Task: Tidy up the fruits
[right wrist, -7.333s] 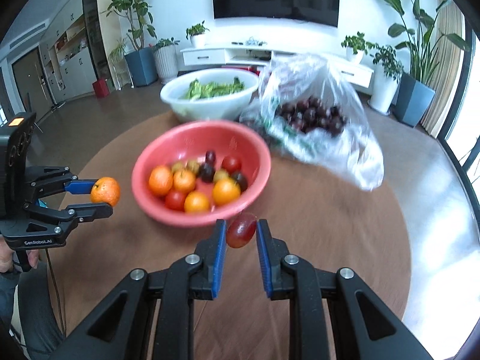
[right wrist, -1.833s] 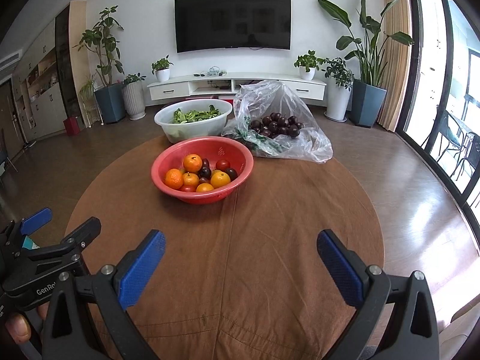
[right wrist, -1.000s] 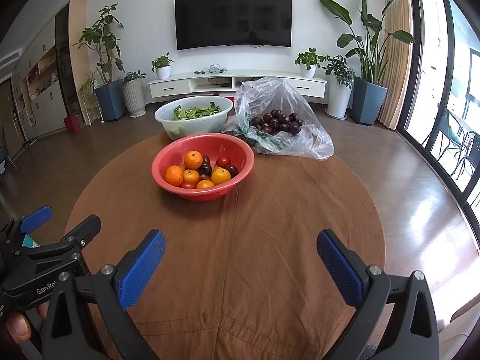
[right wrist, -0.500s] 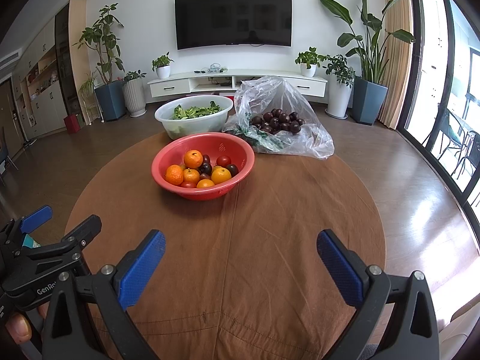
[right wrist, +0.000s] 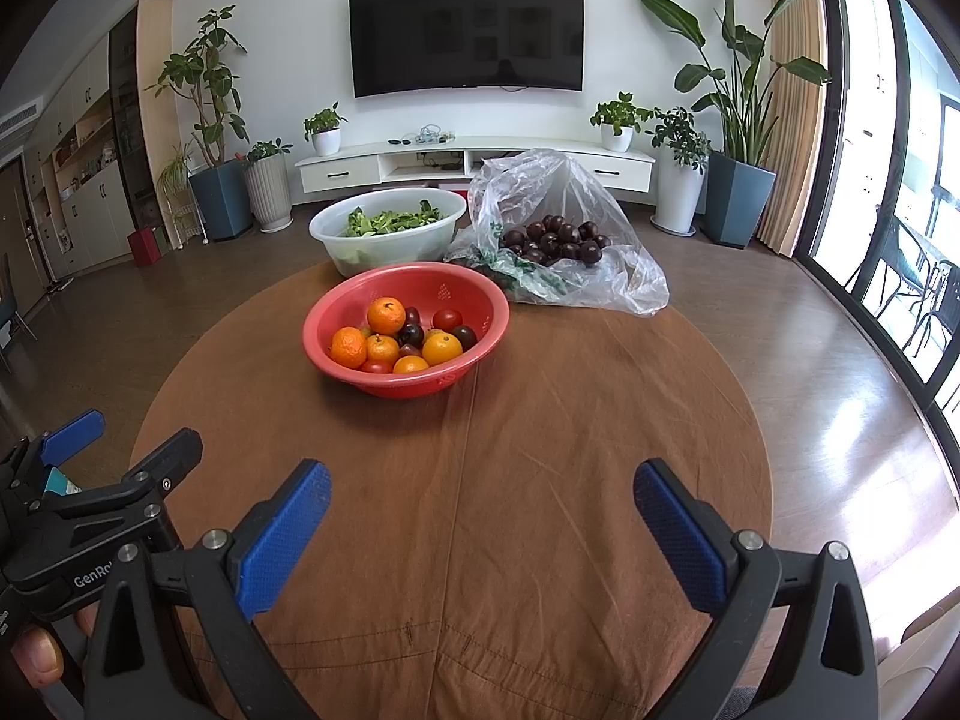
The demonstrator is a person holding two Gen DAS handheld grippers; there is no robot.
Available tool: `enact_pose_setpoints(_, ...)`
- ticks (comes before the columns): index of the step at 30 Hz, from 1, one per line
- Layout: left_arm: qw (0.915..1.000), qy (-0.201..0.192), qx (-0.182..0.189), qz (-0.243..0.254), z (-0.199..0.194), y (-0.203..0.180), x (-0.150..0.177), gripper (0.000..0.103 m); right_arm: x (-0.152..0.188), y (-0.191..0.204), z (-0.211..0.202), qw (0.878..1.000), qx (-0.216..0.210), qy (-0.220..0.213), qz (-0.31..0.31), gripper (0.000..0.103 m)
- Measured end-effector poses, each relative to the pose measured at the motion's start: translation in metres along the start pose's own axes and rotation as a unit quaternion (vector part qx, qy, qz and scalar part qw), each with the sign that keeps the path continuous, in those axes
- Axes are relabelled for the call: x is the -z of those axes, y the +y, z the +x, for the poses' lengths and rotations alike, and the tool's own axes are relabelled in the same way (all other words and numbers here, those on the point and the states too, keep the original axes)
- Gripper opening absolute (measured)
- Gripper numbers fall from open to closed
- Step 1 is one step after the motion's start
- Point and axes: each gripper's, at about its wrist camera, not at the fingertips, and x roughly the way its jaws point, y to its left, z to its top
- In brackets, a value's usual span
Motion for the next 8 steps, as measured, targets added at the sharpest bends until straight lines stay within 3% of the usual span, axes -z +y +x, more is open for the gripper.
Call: enact_pose_setpoints(8, 0.9999, -0.007, -0.006, 0.007, 0.008, -0.003, 0.005, 0.103, 0.014, -0.003, 0.007, 1.000, -0.001, 0.008, 0.005, 0.103)
